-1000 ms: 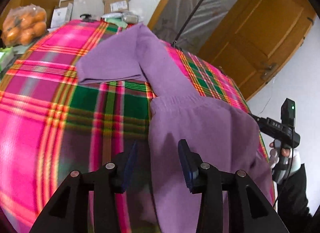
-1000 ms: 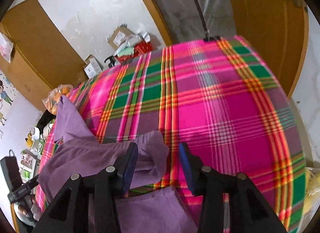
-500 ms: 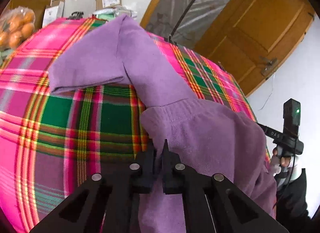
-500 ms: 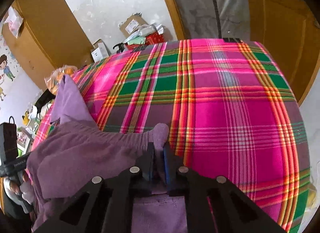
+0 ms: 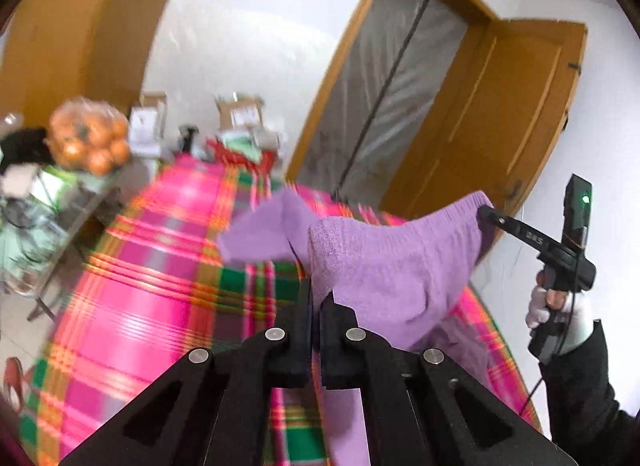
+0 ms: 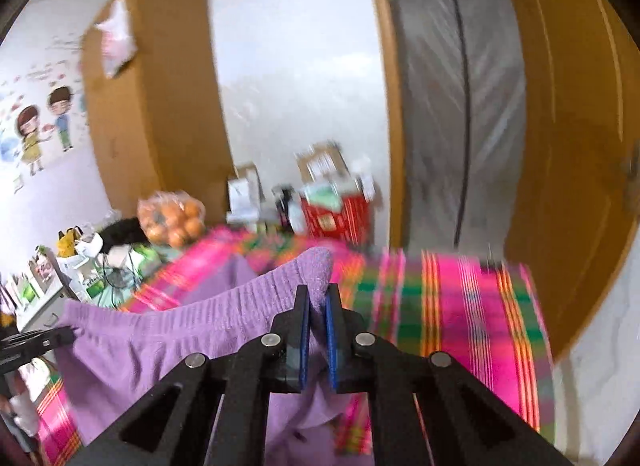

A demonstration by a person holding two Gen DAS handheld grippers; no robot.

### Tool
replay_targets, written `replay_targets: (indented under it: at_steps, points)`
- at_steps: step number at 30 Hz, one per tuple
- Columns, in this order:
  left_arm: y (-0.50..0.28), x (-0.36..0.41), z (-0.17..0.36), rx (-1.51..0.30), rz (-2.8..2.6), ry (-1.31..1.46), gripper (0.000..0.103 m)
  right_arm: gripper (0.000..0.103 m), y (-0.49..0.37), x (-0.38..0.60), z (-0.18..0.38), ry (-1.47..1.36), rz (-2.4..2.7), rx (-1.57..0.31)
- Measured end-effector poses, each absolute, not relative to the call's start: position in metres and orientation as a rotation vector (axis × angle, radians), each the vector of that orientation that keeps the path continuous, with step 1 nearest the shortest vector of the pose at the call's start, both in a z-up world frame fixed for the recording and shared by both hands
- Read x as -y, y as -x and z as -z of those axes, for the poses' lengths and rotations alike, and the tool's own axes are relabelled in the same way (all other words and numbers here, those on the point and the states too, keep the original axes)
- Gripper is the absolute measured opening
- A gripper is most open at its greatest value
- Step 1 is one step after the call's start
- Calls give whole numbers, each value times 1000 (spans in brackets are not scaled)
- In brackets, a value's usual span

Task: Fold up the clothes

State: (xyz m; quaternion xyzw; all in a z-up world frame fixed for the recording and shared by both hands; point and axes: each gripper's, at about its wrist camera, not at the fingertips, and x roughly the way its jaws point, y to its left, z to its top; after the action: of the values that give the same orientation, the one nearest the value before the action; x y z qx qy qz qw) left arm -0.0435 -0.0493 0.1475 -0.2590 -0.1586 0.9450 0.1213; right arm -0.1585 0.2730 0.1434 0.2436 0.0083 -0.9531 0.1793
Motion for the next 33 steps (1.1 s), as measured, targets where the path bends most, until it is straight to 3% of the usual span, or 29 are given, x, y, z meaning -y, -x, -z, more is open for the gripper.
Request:
replay_targets:
  at_steps: [8,15,19,27,33]
  points:
    - [-41,100,-186,470,-2948,593,2,7,134,-162,-223,-393,2628,-190]
    - [-69,151,-164,573,-3081,664,2,7,141,-60,-224,-367,2479,-264]
    - [-72,172,-129,643,-3101,788,2,7,158,0,-188,-449,2400,-316]
    - [-61,209,-40,827,-3053,1105,2,7,190,101,-63,-708,2241,-490]
    - [-53,229,-27,852,-3061,1132,2,7,211,149,-13,-799,2179,-560]
